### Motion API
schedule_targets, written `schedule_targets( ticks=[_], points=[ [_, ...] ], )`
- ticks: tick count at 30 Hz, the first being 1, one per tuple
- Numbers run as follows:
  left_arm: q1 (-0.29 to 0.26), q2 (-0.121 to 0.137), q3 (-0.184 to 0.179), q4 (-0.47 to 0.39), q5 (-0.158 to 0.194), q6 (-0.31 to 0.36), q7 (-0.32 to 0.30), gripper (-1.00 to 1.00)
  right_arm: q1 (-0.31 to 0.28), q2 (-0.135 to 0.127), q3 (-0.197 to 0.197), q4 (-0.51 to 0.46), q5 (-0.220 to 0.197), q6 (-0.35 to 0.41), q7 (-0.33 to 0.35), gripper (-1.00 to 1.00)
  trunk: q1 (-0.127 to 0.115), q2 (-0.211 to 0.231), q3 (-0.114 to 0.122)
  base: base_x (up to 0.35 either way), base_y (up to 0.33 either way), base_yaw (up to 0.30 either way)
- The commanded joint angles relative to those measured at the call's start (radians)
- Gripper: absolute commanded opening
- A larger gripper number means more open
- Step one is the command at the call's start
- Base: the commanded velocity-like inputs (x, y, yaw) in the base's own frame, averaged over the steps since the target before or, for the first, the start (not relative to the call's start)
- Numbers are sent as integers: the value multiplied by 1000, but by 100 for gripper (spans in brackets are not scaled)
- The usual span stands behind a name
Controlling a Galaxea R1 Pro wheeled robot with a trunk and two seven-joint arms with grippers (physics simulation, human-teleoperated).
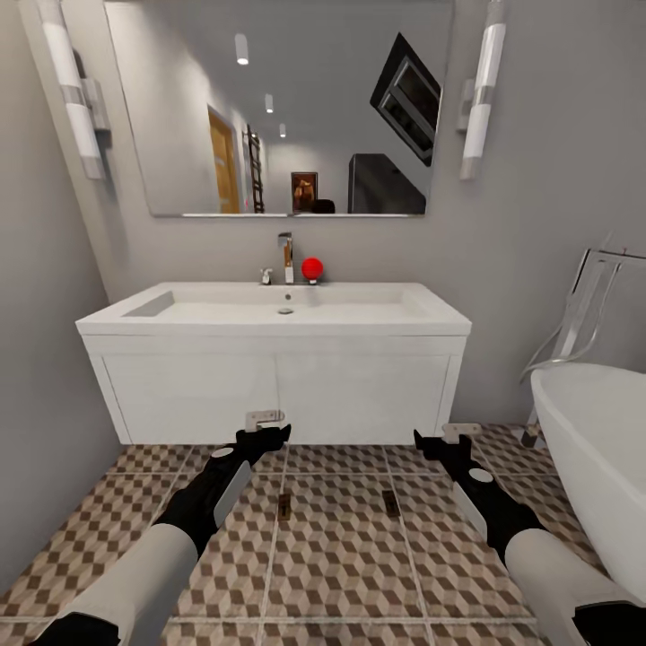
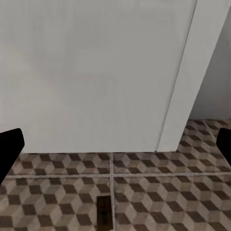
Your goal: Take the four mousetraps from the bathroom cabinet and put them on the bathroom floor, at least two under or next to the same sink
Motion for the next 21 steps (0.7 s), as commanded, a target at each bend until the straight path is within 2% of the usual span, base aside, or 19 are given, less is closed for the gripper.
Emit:
schedule_targets(
  ticks=[1,21],
  points=[
    [0,0,0,0,0,0,0,100,0,0,0,0,0,0,0,100,-4,7,3,0,0,0],
    [0,-1,0,0,0,0,0,100,0,0,0,1,-1,0,0,100,-81,147,66,0,0,0]
  ],
)
